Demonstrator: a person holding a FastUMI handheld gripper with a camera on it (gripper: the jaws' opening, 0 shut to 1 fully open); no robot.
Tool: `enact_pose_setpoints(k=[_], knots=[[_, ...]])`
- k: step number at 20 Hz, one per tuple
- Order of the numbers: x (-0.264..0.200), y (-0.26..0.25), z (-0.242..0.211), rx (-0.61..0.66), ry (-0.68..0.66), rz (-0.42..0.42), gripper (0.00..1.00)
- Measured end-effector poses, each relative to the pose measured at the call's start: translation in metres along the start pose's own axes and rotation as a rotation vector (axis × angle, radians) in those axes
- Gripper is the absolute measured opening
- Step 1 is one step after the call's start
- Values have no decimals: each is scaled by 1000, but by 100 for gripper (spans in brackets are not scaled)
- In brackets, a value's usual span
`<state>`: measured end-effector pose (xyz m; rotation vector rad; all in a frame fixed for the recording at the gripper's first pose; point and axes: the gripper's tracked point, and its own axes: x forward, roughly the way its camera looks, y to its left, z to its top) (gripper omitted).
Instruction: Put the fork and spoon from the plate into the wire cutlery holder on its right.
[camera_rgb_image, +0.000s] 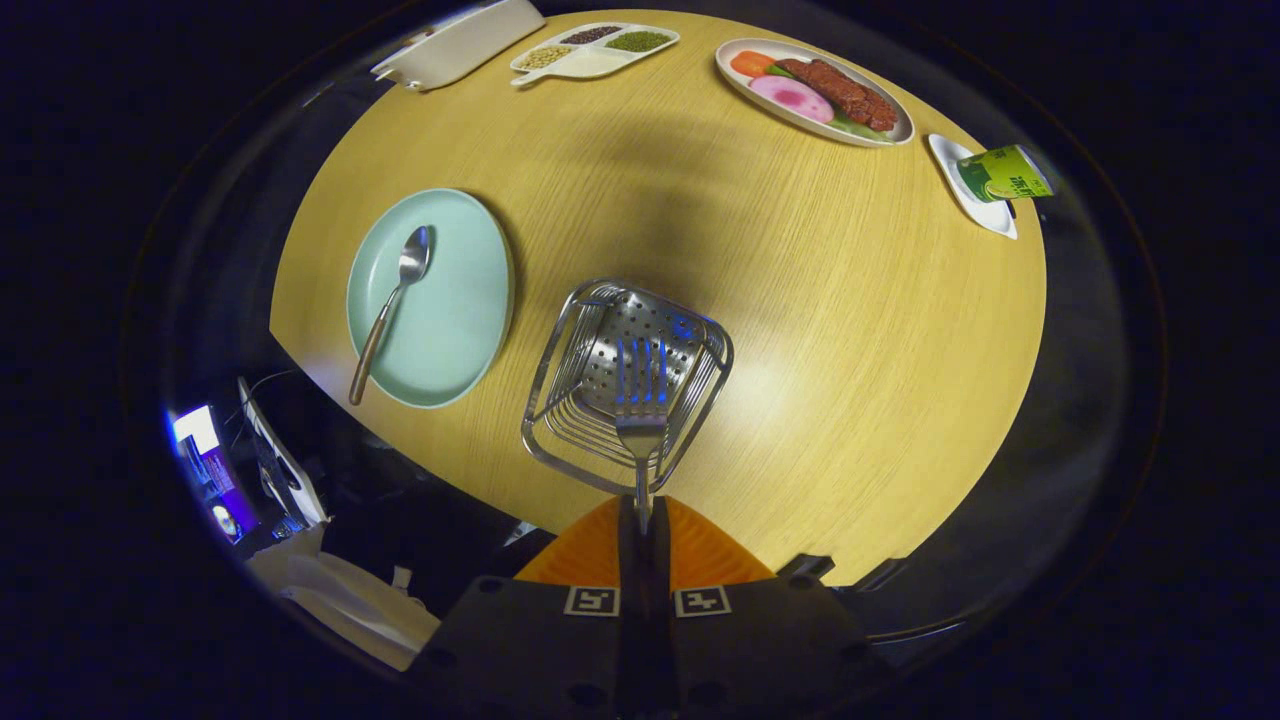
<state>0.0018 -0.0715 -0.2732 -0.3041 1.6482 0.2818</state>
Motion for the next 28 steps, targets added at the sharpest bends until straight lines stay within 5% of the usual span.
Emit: enact_pose_setpoints(k=[5,9,16,18,28], knots=[[0,0,-1,-3,66,23,5],[-4,-1,3,3,64,28,16],[-42,1,25,20,-135,48,88],[-60,5,37,52,-250,58,100],[-127,71,65,228,-779,71,100]])
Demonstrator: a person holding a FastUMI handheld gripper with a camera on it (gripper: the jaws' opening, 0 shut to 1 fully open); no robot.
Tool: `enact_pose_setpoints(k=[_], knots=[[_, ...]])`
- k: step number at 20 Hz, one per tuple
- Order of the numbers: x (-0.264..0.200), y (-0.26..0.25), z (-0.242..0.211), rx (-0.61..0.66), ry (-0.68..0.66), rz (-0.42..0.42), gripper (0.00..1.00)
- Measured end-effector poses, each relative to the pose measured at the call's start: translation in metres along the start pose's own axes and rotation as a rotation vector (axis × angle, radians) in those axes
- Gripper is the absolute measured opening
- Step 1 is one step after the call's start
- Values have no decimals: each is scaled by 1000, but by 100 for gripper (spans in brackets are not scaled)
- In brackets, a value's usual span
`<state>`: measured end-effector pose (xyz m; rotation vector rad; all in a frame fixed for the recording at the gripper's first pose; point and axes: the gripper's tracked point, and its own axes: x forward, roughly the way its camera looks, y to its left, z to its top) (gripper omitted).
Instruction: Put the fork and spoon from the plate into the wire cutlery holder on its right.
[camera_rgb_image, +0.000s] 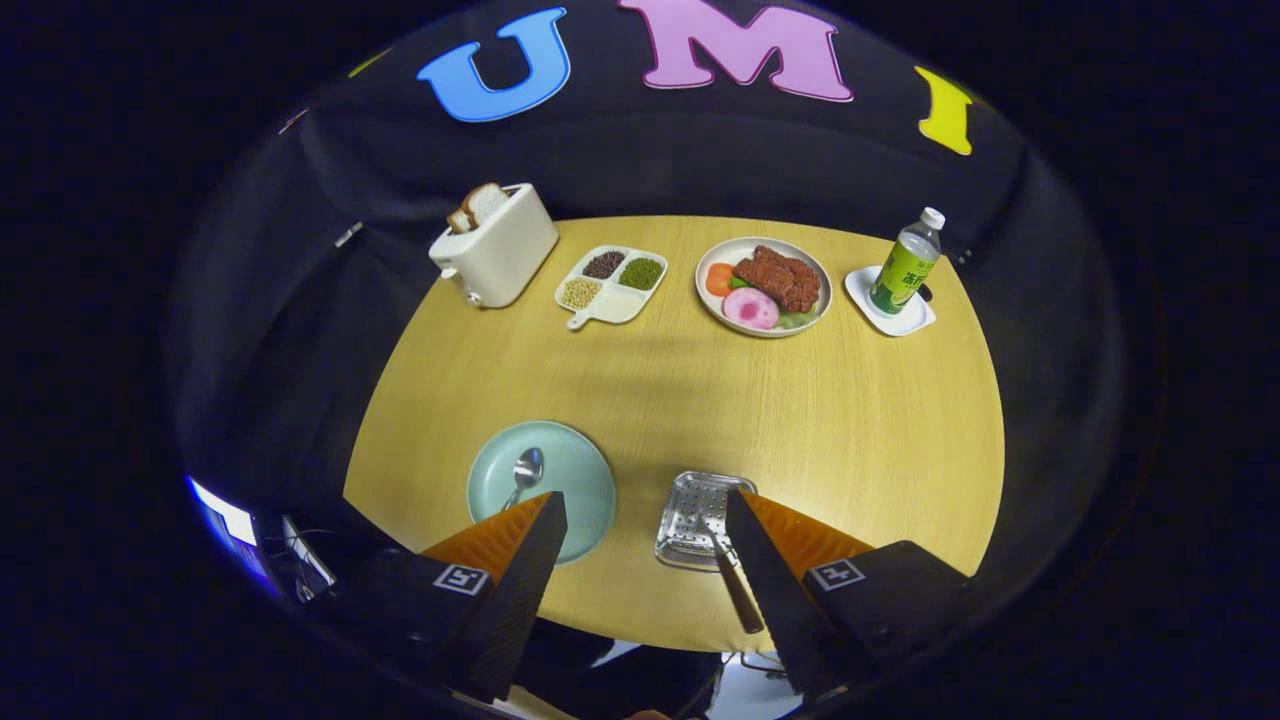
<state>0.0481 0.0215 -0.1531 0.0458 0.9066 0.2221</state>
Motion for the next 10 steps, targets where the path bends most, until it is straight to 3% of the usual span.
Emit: enact_pose_setpoints(k=[5,10], knots=[[30,63,-26,113,-49,41,99],[90,108,-84,161,54,43,100]])
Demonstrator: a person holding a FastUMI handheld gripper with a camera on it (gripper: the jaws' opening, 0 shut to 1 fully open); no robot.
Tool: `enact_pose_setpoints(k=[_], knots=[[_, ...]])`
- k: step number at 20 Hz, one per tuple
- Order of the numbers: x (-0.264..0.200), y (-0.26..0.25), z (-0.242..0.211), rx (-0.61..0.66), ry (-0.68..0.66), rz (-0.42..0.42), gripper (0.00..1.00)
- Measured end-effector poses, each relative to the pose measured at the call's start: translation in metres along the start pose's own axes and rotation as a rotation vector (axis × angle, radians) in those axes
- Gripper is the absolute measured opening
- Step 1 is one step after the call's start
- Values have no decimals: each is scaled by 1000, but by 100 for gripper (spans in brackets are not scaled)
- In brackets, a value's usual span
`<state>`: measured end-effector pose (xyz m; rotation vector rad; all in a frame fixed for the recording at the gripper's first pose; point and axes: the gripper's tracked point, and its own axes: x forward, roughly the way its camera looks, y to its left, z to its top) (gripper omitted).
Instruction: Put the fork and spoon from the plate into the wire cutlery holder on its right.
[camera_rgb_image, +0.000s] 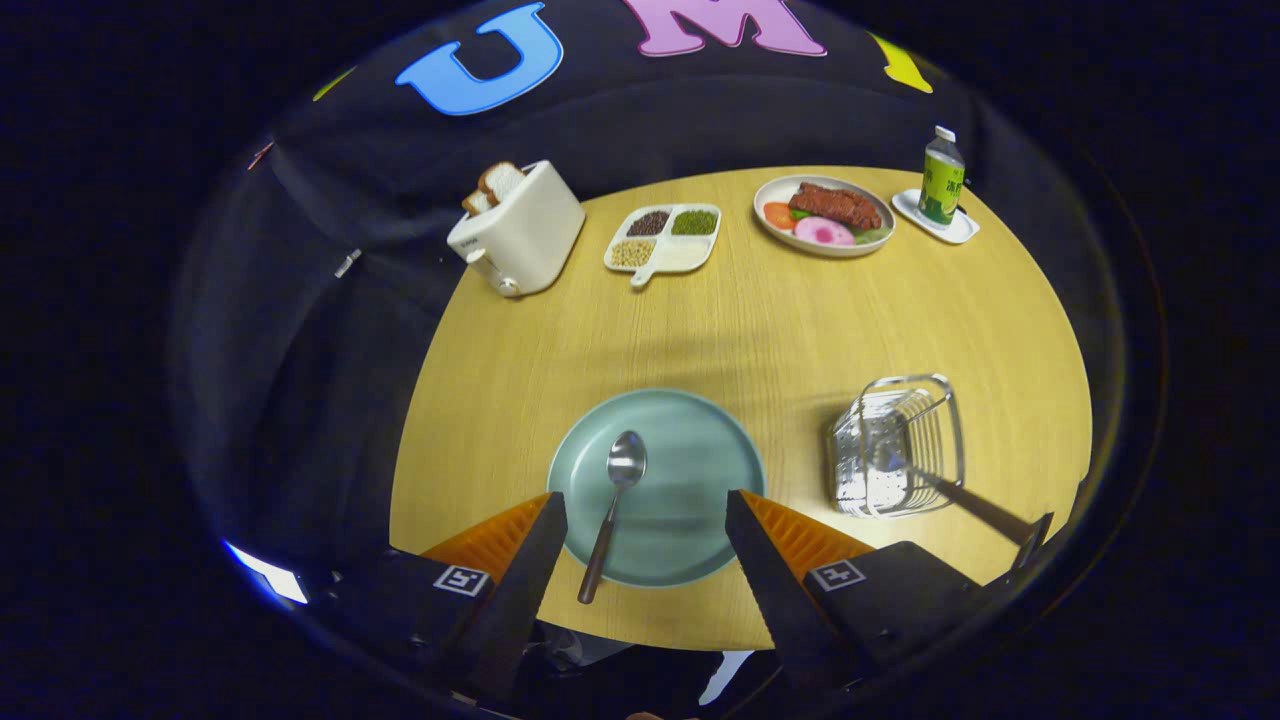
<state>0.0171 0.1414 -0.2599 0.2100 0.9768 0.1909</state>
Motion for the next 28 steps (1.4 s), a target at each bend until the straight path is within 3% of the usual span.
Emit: enact_pose_setpoints(k=[7,14,15,16,19,23,26,28], knots=[[63,18,-49,-44,106,-78,99],[82,8,-71,-43,183,-157,97],[83,6,-74,-47,197,-168,93],[88,5,-77,-46,207,-170,80],[88,0,-83,-58,233,-189,66],[89,-7,-84,-126,269,-207,31],[95,-9,-80,-187,295,-165,14],[93,-9,-80,-227,315,-125,9]])
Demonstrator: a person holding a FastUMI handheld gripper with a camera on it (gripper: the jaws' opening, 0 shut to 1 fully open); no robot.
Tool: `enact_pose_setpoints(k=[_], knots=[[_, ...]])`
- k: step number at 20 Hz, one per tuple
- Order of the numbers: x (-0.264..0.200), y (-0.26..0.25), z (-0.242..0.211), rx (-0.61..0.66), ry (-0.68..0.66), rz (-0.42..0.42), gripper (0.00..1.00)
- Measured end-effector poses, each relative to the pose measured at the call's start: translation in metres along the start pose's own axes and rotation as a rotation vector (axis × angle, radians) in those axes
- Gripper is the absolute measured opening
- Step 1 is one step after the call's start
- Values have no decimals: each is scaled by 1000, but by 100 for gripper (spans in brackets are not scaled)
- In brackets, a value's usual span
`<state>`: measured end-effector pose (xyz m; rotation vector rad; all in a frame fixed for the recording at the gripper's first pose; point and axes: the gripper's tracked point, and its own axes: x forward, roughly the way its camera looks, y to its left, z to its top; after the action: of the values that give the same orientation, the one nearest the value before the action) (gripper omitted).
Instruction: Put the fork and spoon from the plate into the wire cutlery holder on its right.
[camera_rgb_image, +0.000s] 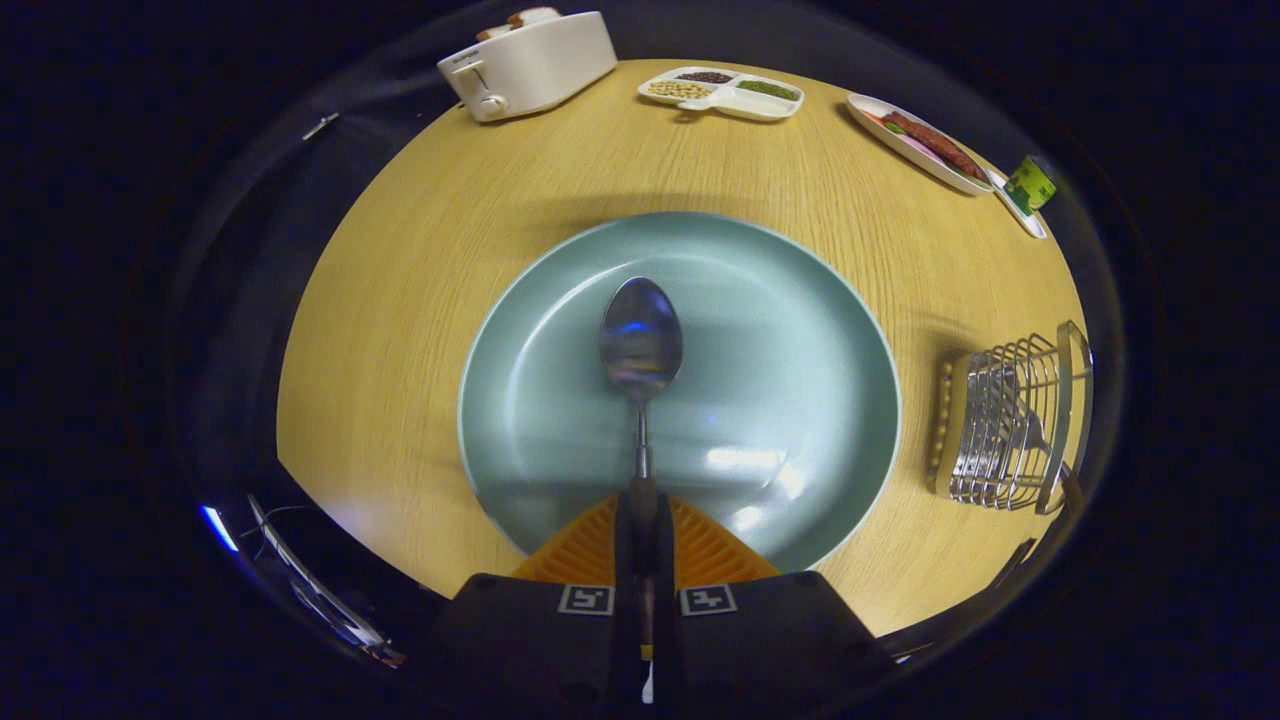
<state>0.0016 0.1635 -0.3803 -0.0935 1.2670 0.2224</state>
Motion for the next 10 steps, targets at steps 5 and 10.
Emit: enact_pose_setpoints(k=[5,10], knots=[[-16,-7,-2,-26,8,65,9],[-49,-24,1,-43,-4,102,9]])
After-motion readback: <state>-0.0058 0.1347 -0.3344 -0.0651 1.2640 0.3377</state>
